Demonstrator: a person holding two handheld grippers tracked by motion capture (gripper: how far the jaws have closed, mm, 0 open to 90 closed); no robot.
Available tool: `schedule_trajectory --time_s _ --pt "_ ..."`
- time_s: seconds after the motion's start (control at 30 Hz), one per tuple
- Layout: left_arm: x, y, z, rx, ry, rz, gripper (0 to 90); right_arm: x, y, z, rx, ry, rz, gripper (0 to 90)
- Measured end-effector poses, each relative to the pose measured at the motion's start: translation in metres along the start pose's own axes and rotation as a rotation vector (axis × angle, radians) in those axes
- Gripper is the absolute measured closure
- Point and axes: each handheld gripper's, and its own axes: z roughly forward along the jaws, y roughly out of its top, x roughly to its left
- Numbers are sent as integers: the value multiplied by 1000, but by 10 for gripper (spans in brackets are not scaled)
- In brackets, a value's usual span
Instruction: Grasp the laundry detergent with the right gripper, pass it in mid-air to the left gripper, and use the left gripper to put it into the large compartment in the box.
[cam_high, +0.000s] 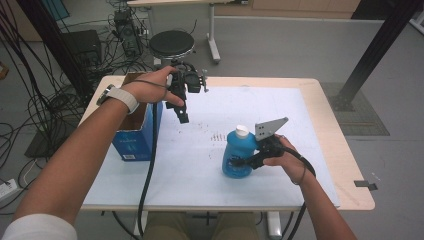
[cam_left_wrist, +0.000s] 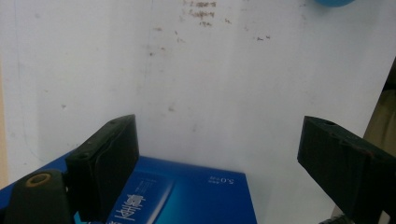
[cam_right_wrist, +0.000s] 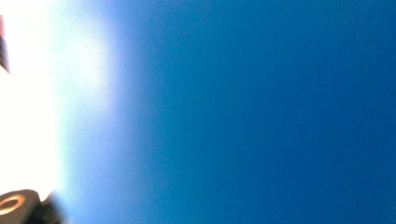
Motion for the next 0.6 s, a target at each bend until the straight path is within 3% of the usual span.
schedule_trajectory --time_s 0.13,0.4,0.6 --pt "-8 -1 -9 6 4 9 127 3 8 -3 12 9 22 427" --pt "-26 1 -29 25 -6 2 127 16 30 -11 29 -6 21 427" --pt "-41 3 -43 21 -6 36 120 25 46 -14 35 7 25 428"
